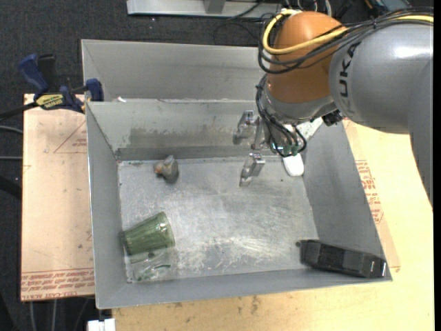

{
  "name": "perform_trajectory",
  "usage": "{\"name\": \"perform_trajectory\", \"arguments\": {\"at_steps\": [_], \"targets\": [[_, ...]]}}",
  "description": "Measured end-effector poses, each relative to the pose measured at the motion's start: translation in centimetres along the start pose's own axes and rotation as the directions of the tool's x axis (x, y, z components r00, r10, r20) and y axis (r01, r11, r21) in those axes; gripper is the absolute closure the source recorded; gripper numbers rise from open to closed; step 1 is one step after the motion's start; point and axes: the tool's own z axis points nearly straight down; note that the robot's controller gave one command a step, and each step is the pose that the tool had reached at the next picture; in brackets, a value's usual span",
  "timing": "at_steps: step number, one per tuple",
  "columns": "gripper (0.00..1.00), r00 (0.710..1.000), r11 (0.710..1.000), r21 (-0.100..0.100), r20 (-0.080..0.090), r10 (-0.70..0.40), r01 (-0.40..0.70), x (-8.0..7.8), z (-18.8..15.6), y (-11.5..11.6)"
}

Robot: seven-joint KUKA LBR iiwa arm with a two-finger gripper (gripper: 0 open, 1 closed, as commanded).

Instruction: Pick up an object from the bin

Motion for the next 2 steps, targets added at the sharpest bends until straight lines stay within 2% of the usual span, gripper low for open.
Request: {"name": "perform_trajectory", "arguments": {"at_steps": [1, 2], "targets": [[0.0, 1.0, 1.0, 0.0, 0.008, 0.001, -0.001, -0.2, -0.5, 0.0], [0.0, 0.993, 0.993, 0.002, 0.01, -0.115, 0.115, 0.4, 0.1, 1.0]]}}
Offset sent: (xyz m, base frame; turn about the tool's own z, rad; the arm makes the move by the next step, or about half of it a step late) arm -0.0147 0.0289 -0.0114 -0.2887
